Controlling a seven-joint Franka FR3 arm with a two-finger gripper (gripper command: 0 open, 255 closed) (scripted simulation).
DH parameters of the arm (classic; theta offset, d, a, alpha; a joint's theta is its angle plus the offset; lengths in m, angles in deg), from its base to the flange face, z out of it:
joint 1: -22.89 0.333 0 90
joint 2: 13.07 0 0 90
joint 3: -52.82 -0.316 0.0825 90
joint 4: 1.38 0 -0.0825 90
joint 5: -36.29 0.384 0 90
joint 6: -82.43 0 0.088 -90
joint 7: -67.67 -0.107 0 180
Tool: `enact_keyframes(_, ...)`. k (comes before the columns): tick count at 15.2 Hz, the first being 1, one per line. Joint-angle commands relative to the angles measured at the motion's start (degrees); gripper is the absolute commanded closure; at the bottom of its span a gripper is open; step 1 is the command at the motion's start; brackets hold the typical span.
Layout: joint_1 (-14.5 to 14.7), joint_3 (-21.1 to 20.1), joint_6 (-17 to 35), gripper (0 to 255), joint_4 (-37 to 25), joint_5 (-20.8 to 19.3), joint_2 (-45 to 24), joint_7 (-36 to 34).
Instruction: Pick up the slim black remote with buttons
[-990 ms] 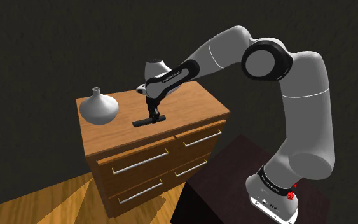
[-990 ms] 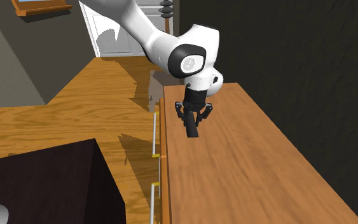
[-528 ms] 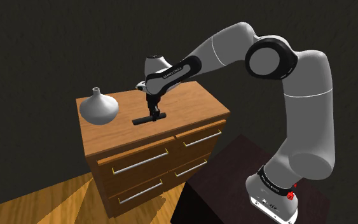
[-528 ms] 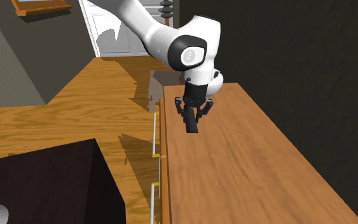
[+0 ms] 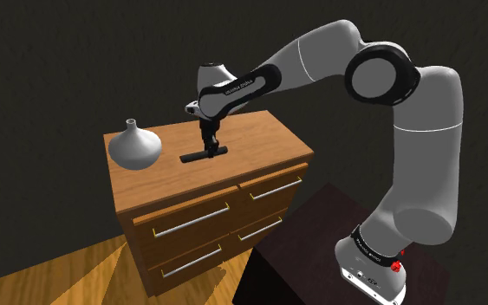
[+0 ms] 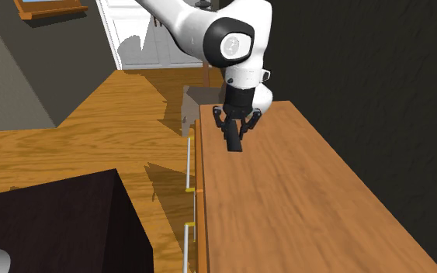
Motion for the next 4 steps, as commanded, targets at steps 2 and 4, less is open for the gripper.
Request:
enact_keyframes(2,-0.1,-0.1,-1.9,255,-0.4,0.1,1.5,0.1)
enact_keyframes(4,-0.1,-0.1,-2.0,255,-0.4,0.1,1.6,0.1)
